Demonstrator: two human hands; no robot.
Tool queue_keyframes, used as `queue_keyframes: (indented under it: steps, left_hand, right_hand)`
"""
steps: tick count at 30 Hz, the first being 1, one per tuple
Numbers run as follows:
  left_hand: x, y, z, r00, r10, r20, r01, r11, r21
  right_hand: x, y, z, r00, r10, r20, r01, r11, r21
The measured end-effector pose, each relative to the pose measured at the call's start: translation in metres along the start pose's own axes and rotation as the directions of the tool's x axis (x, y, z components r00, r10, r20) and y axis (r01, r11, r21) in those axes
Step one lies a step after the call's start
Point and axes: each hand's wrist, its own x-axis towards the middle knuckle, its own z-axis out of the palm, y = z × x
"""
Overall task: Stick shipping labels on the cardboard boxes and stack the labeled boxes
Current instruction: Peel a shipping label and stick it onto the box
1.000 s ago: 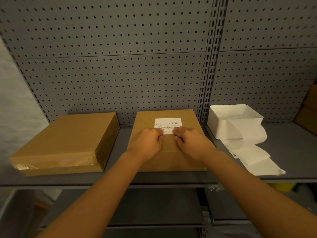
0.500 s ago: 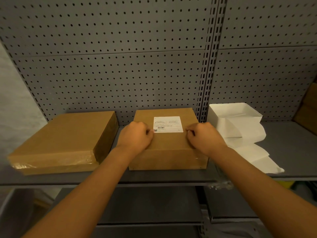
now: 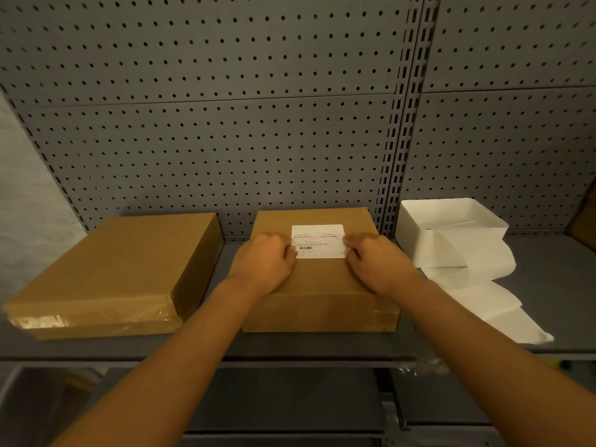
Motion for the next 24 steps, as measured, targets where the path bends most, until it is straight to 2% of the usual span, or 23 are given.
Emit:
queue_keyframes:
  steps: [2,4,6,11,13,17,20,24]
  left_hand:
    - [0.007,0.008,0.004,0.998,0.062,0.015,-0.061,0.997,-0.056]
    - [0.009,0.022,0.008,0.990,0.126,0.065,-0.119,0.987,-0.104]
    - [0.009,0.023,0.010,0.989,0.136,0.056,-0.130,0.986,-0.101]
    - [0.009,-0.004,0.004,1.000,0.012,-0.026,-0.012,1.000,-0.011]
    - [0.015,0.002,0.004,0.999,0.029,-0.040,-0.029,1.000,-0.003]
    - [0.026,0.017,0.015,0.993,0.121,0.013,-0.120,0.991,-0.060]
    - [0.026,0.012,0.017,0.995,0.099,0.033,-0.101,0.994,0.052]
    - [0.018,0.013,0.017,0.999,0.023,0.044,-0.030,0.986,0.166]
  right_hand:
    - [0.007,-0.009,0.002,0.999,-0.032,0.009,0.032,0.999,0.010]
    - [0.012,-0.024,0.005,0.990,-0.105,0.095,0.106,0.994,0.002]
    - [0.014,-0.026,0.006,0.979,-0.145,0.142,0.148,0.989,-0.004]
    - [0.013,0.004,-0.001,1.000,-0.026,0.017,0.026,1.000,-0.008]
    - [0.020,-0.003,-0.001,1.000,0.002,-0.007,-0.002,1.000,-0.016]
    - [0.037,-0.024,0.015,0.990,-0.119,0.070,0.117,0.992,0.039]
    - [0.034,-0.023,0.019,0.989,-0.105,0.103,0.108,0.994,-0.031]
    - [0.031,-0.024,0.020,0.997,-0.014,0.079,0.019,0.998,-0.063]
